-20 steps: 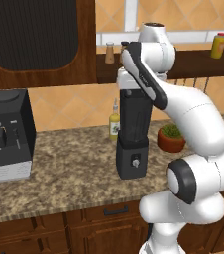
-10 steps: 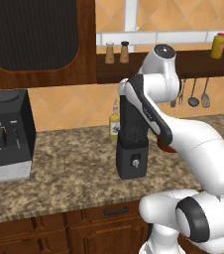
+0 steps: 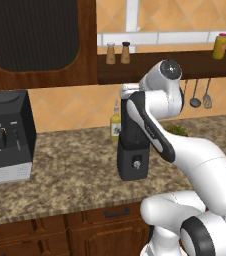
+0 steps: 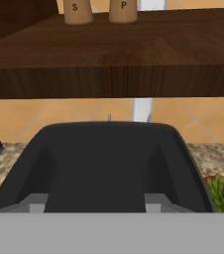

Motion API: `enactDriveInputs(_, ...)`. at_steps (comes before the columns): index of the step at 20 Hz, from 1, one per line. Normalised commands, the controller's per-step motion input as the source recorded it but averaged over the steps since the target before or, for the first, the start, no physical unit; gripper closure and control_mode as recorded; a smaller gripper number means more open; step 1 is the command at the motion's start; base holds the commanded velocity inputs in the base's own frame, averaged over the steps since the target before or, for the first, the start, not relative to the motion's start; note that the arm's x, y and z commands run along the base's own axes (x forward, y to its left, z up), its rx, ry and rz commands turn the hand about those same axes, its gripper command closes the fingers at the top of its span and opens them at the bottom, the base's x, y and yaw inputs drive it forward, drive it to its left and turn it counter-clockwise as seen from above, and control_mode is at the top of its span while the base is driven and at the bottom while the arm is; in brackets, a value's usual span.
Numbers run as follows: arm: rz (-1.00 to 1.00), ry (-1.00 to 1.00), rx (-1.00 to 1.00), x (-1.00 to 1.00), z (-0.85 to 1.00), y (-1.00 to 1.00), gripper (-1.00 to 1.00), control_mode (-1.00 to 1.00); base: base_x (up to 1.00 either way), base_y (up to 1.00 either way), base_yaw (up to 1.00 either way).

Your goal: Close the lid blender by securely placing the lid on top.

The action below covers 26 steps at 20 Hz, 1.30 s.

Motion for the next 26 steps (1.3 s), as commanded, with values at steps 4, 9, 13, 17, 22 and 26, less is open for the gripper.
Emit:
enactDriveInputs(4,0.00,0.23,0.00,-0.51,0.00,0.00,-1.00,-1.00,0.00,0.00,0.00)
enactDriveInputs(9,0.00,0.32,-0.01,-0.61,0.00,-0.03,-1.00,-1.00,0.00,0.00,0.00)
enactDriveInputs(13,0.00,0.32,-0.01,-0.69,0.00,-0.11,-1.00,-1.00,0.00,0.00,0.00)
enactDriveInputs(17,0.00,0.35,0.00,-0.76,0.04,-0.18,-1.00,-1.00,0.00,0.00,0.00)
enactDriveInputs(22,0.00,0.47,-0.02,-0.84,0.22,-0.26,-1.00,-1.00,0.00,0.00,0.00)
enactDriveInputs(26,0.00,0.55,-0.02,-0.94,0.36,-0.33,-1.00,-1.00,0.00,0.00,0.00)
